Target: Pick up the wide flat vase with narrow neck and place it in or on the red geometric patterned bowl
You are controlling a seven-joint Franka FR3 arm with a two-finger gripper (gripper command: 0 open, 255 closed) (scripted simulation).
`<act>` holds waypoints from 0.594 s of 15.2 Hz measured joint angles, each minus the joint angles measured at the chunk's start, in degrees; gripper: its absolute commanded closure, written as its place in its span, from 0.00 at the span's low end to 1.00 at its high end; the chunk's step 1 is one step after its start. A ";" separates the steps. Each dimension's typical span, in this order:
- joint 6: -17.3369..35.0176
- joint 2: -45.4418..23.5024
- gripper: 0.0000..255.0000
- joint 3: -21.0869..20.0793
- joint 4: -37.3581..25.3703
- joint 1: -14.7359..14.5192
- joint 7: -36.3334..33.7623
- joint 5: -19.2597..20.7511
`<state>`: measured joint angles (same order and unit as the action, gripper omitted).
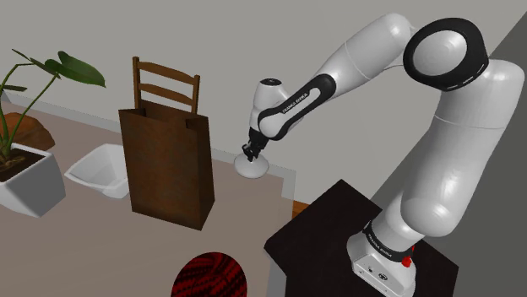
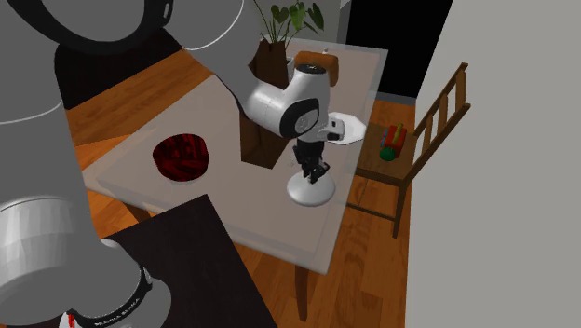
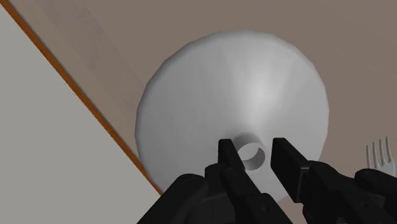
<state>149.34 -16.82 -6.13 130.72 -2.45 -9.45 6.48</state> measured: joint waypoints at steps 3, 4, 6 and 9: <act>-2.16 1.97 1.00 -0.30 -0.20 0.20 0.49 -0.61; -2.79 2.70 1.00 -0.38 -0.11 0.28 0.66 -0.81; -4.05 4.09 1.00 -0.52 0.00 0.43 1.03 -1.20; -6.17 5.77 1.00 -0.75 -0.47 0.46 1.32 -1.71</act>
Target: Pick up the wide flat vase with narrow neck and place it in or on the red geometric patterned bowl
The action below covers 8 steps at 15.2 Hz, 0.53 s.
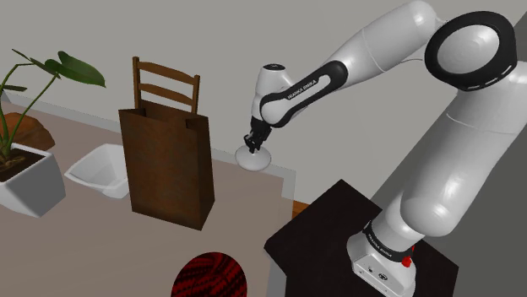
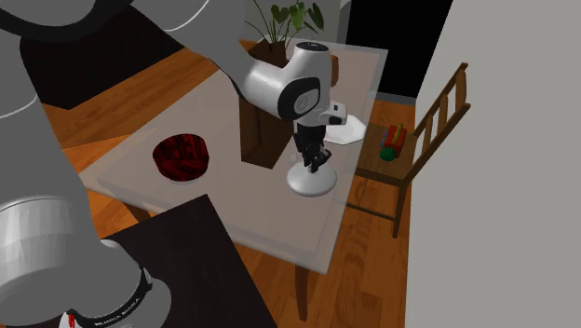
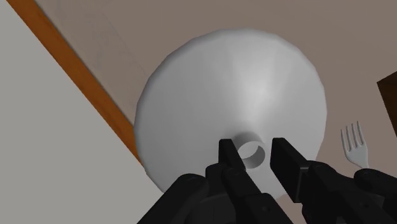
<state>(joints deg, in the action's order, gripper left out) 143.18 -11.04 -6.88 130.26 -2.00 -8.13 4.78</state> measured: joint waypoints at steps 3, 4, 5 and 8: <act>-2.19 1.95 1.00 -0.18 -0.26 0.08 0.38 -0.54; -3.00 2.45 1.00 -0.23 -0.57 0.09 0.48 -0.70; -3.72 2.93 1.00 -0.23 -0.82 0.16 0.69 -0.85; -5.94 4.90 1.00 -0.38 -1.11 0.16 0.98 -1.34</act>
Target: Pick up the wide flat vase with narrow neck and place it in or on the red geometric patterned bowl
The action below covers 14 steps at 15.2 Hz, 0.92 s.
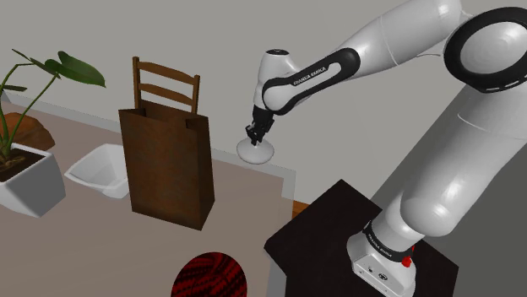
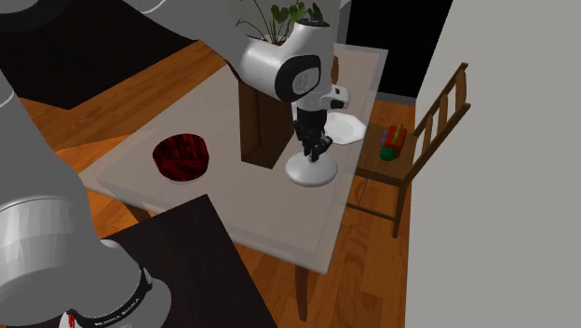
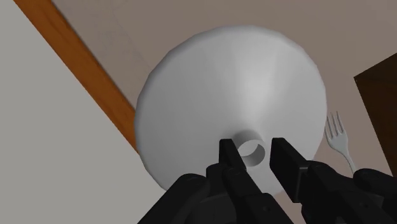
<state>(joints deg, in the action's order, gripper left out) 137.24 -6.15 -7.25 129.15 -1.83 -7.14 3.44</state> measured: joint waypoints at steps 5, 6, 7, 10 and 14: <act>-3.64 2.30 1.00 -0.05 -1.36 0.09 0.58 -0.62; -4.13 2.62 1.00 -0.04 -1.55 0.12 0.68 -0.69; -4.37 3.21 1.00 -0.33 -1.16 -0.20 0.12 -0.77; -4.79 5.97 1.00 -1.93 1.22 -1.86 -2.83 -1.15; -5.16 9.48 1.00 -4.66 4.44 -4.51 -7.65 -1.91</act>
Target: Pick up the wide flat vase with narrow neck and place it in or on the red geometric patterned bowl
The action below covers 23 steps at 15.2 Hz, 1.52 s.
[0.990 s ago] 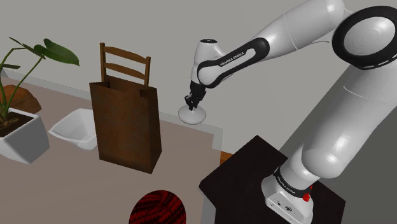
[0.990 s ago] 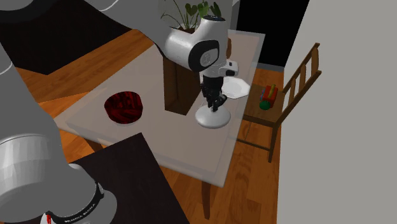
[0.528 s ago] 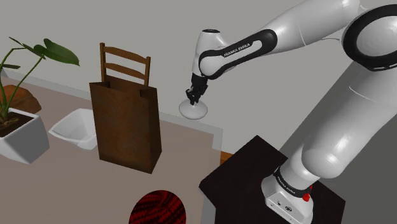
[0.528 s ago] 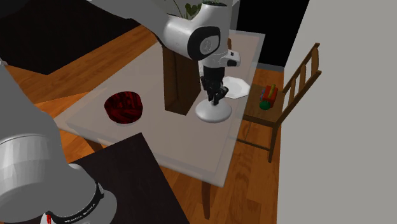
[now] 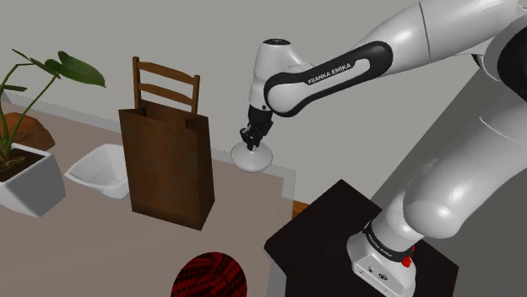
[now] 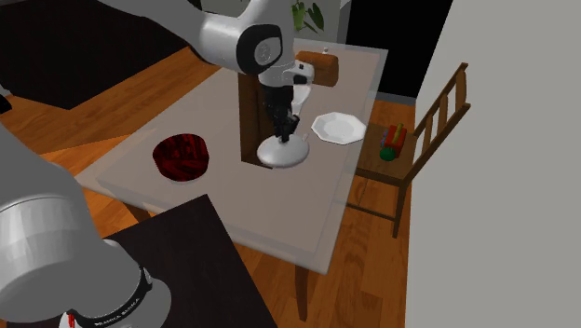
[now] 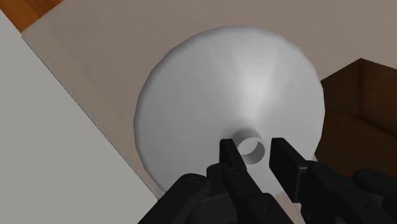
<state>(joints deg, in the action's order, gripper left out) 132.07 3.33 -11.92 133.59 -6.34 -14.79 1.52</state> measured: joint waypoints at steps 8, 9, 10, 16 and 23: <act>-1.63 5.65 1.00 -6.53 4.08 -5.78 -10.60 -2.36; -1.76 6.15 1.00 -7.41 4.43 -6.52 -11.99 -2.70; -2.28 6.76 1.00 -8.14 4.50 -7.17 -13.11 -3.07; -3.68 6.29 1.00 -13.41 2.70 -10.89 -21.62 -3.72; -5.80 5.47 1.00 -19.69 -0.14 -15.07 -31.95 -4.09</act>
<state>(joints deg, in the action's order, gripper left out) 126.27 8.81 -31.61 133.46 -21.41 -46.74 -2.56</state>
